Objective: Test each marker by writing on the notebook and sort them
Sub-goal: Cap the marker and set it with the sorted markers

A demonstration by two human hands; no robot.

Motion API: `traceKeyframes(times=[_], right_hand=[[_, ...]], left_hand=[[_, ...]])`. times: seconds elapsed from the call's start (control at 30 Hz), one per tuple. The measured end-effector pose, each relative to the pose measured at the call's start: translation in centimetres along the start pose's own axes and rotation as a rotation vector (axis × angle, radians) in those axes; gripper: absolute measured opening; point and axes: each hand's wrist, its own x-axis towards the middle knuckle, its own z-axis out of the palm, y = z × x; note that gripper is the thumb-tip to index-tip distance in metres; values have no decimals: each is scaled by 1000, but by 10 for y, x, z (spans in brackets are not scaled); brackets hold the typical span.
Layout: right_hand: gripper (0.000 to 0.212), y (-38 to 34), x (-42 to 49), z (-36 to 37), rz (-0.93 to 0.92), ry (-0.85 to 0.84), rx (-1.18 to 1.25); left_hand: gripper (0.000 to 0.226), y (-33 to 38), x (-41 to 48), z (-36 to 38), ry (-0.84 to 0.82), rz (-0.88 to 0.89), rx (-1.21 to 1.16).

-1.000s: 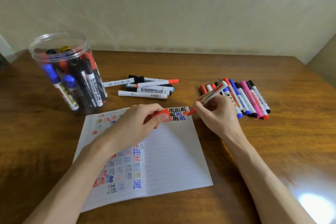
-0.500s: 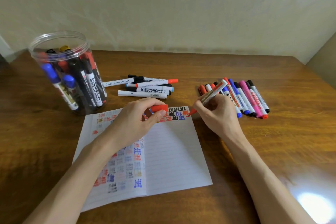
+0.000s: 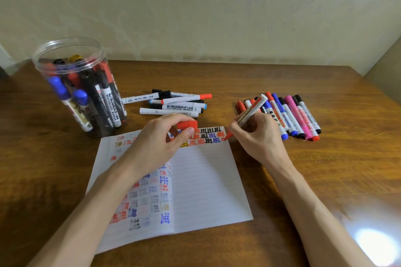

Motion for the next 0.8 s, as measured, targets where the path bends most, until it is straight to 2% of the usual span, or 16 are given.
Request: traceKeyframes(times=[0.43,0.8], right_hand=[[16,1,0,2,-15,-44,17],[17,1,1,-1,-8,41,25]], left_hand=[[29,-3,1,0,-1,15,0],[30,-3,1,0,1,14,9]])
